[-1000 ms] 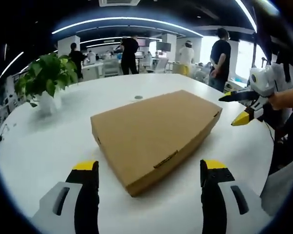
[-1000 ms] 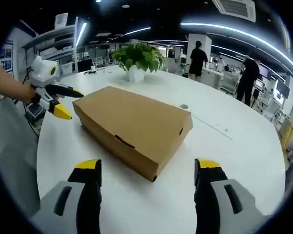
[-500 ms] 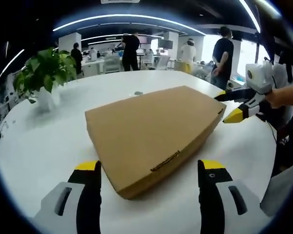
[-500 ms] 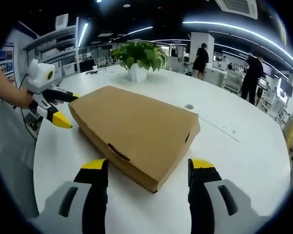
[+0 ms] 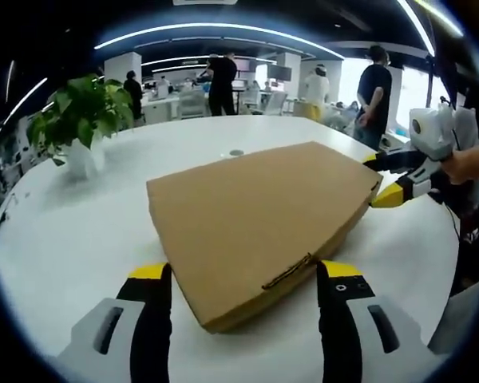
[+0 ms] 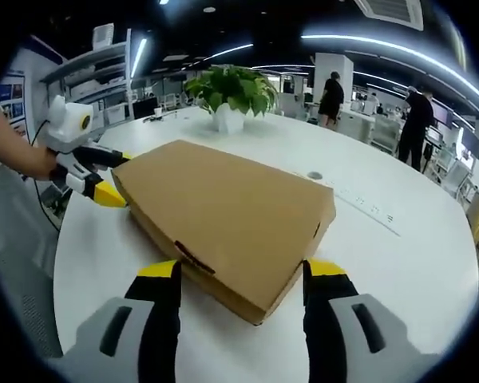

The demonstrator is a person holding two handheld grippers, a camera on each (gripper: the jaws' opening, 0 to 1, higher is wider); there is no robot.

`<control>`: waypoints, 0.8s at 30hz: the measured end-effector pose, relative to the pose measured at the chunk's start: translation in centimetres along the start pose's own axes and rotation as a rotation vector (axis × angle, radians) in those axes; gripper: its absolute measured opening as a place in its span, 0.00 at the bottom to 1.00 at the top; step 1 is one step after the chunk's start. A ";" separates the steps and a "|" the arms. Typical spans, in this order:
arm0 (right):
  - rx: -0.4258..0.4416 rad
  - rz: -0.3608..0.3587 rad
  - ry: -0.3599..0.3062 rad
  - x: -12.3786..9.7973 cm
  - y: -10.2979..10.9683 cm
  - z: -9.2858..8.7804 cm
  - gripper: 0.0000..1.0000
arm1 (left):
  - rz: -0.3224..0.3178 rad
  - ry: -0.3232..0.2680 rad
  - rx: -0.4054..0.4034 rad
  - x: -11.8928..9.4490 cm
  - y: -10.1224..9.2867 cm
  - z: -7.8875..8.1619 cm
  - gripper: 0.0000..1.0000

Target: Operate the shoe box by opening the lid, removing the specified soft item, and placing it in the target area until the item is outside and the box remains undamaged.

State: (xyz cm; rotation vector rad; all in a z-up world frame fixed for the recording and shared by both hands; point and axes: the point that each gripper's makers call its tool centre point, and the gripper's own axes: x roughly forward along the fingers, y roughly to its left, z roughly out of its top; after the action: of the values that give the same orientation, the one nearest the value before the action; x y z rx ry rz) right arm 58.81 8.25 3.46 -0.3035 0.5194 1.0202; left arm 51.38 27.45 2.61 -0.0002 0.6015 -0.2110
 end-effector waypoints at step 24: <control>0.047 -0.025 0.002 -0.2 0.6 -0.1 0.56 | -0.013 0.003 0.008 0.0 0.0 0.0 0.75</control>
State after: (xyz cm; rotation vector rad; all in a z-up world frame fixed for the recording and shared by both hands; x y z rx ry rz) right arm 58.19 8.39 3.45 -0.2686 0.5394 0.9825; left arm 51.36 27.48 2.58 0.0039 0.6033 -0.2258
